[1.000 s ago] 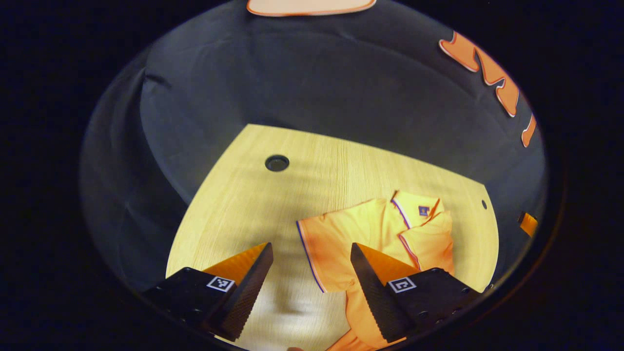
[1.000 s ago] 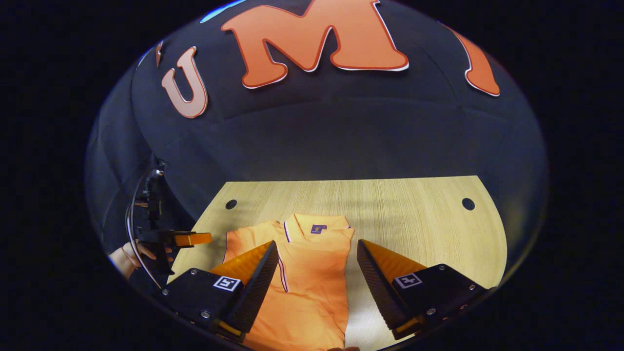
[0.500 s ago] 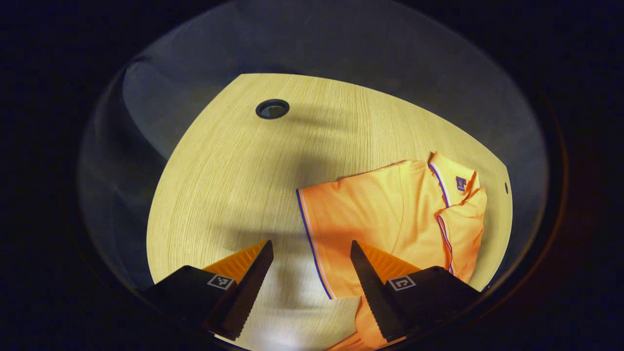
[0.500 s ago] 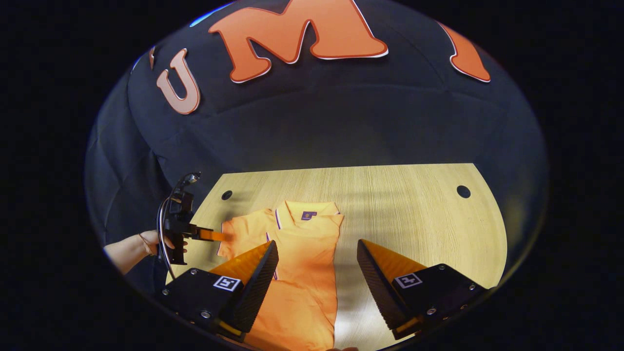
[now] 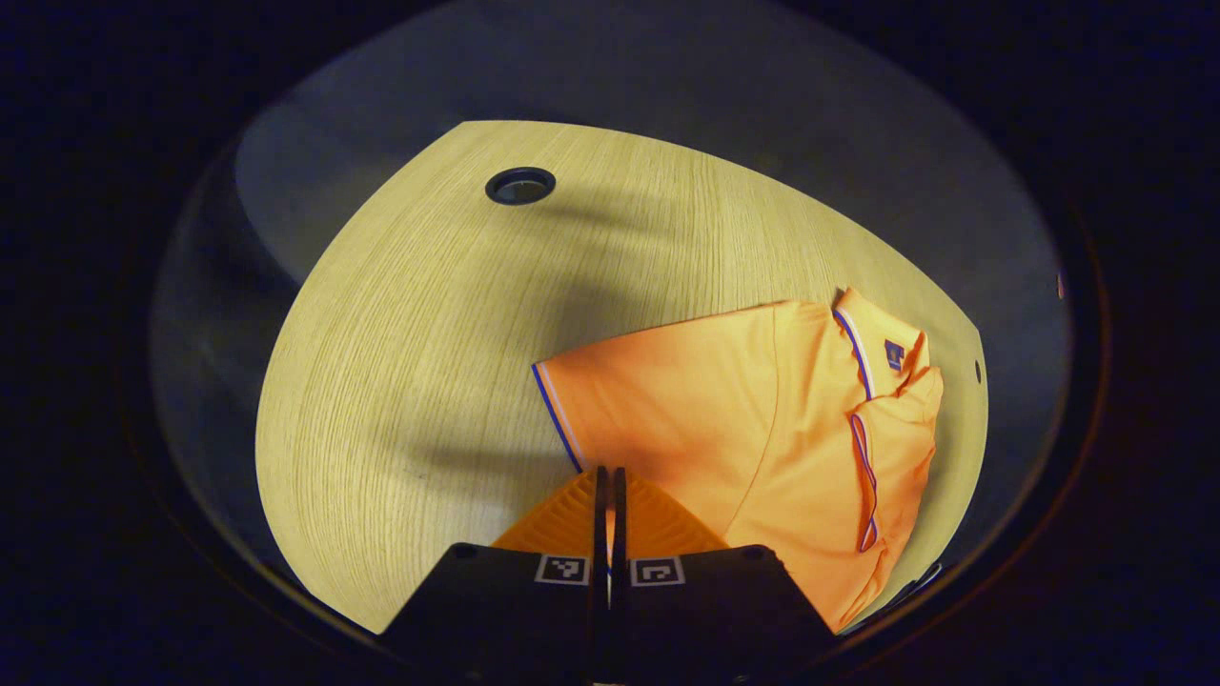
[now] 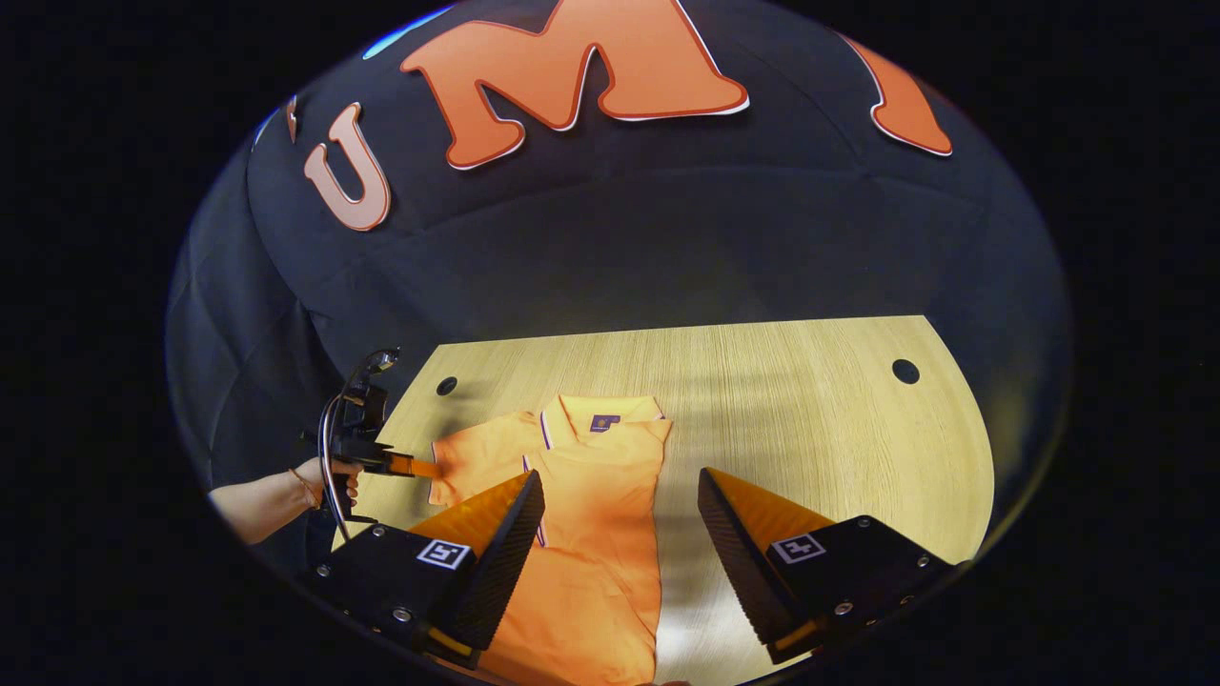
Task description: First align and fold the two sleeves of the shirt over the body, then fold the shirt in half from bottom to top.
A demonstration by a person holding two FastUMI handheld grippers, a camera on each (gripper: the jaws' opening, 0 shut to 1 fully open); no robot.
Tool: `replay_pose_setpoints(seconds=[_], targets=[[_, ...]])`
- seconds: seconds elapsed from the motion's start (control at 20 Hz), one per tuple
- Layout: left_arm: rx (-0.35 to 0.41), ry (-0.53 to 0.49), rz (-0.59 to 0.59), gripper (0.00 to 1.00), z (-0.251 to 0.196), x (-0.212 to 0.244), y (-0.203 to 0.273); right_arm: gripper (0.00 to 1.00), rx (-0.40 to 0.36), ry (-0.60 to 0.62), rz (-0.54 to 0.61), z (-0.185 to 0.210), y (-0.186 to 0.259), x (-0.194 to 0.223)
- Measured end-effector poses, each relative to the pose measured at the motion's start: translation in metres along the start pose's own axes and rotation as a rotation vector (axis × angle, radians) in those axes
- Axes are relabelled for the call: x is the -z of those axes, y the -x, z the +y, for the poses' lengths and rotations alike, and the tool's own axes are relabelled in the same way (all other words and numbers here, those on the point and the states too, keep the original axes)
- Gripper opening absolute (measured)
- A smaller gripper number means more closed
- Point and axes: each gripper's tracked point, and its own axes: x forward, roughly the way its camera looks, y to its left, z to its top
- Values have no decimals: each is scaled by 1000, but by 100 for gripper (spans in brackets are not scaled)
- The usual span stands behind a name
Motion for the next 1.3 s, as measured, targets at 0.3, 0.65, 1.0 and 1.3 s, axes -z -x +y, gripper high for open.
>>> replay_pose_setpoints(seconds=[0.3, 0.65, 1.0, 1.3], targets=[[53, -32, -79, 1, -14, -17, 33, 99, 14, -17, -20, -2, 8, 1], [139, -164, -177, 1, -76, -38, 96, 99, 34, -13, -96, -6, 28, -10], [199, -305, -184, 1, -156, -30, 115, 99, 76, 1, -201, -25, 50, -25], [234, -366, -124, 1, -211, -12, 98, 99, 90, -38, -206, -49, 61, -17]])
